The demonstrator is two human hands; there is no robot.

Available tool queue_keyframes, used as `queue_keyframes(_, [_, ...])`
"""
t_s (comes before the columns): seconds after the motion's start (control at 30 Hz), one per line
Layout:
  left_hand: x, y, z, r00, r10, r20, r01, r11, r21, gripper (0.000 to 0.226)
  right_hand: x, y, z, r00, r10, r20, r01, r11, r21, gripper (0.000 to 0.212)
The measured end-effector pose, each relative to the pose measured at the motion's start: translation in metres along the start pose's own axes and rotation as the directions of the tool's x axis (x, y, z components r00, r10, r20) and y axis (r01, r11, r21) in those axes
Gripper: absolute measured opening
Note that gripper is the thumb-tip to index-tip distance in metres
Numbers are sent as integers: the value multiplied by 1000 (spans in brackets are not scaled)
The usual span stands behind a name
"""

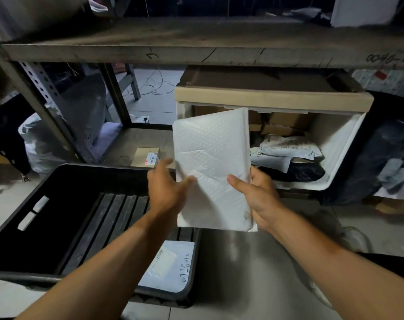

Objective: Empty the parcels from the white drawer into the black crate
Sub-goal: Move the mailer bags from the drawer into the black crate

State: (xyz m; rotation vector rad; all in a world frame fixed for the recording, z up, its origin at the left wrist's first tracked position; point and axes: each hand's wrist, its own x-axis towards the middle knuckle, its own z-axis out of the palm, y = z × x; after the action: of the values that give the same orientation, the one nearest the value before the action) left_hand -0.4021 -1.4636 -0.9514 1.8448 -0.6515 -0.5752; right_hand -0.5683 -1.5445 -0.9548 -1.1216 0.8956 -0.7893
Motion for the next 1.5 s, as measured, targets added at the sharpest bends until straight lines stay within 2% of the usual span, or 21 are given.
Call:
queue_keyframes(0.07, [-7,11,7,990,88,109,-96,993,69,73,0,2,7,999,-42,-27,42,999,10,23])
queue_keyframes(0.13, [-20,24,17,938,96,334,-63,992,-108,61,-2,3,15,998,-65,-11,65,997,-47,26])
queue_keyframes(0.2, [-27,28,25,875,97,474,59,951,-305,42,-5,4,21,989,-59,139,68,996,-57,29])
queue_keyframes(0.27, [-24,26,24,891,63,450,142,902,-407,42,-8,5,22,960,-65,272,91,992,-85,32])
queue_keyframes(0.3, [-21,24,20,903,20,429,193,873,-448,40,-10,4,21,959,-77,272,121,982,-148,33])
queue_keyframes(0.37, [-14,18,12,908,-46,417,278,810,-516,36,-9,5,18,973,-133,191,187,934,-304,38])
queue_keyframes(0.47, [-14,15,2,894,-69,442,339,748,-570,30,0,3,6,971,-239,-21,193,831,-521,55])
queue_keyframes(0.5, [-14,14,0,887,-83,455,364,732,-575,29,2,3,0,964,-260,-57,184,808,-559,60])
queue_keyframes(0.57, [-12,9,-3,873,-104,476,403,703,-586,30,5,1,-7,973,-225,-55,161,828,-537,63])
queue_keyframes(0.63, [-10,5,-6,880,-115,461,399,705,-587,33,6,2,-9,986,-162,-24,129,858,-497,61])
queue_keyframes(0.77, [-9,-4,-9,903,-153,401,378,725,-576,31,11,10,-3,991,-136,12,123,850,-512,54])
queue_keyframes(0.9, [6,-21,-27,960,-197,200,280,731,-622,41,17,18,8,988,-146,58,154,819,-552,51])
queue_keyframes(1.0, [24,-33,-54,961,-275,26,230,742,-630,44,22,30,22,991,-86,105,134,766,-628,52])
queue_keyframes(1.07, [37,-47,-74,948,-307,-80,203,781,-591,49,27,37,35,986,-61,157,153,715,-682,54])
queue_keyframes(1.13, [47,-65,-94,933,-319,-167,207,854,-477,46,33,45,50,974,-59,221,203,665,-719,56])
queue_keyframes(1.23, [55,-96,-122,918,-344,-199,264,902,-341,23,45,58,78,961,-35,274,242,584,-775,57])
queue_keyframes(1.33, [63,-126,-148,906,-369,-207,328,922,-207,10,58,78,106,950,-16,311,276,505,-818,54])
queue_keyframes(1.43, [69,-159,-172,887,-424,-183,435,900,20,8,68,104,130,935,63,350,291,430,-854,54])
queue_keyframes(1.5, [71,-180,-183,855,-493,-160,518,830,207,11,74,122,142,916,139,376,303,376,-876,54])
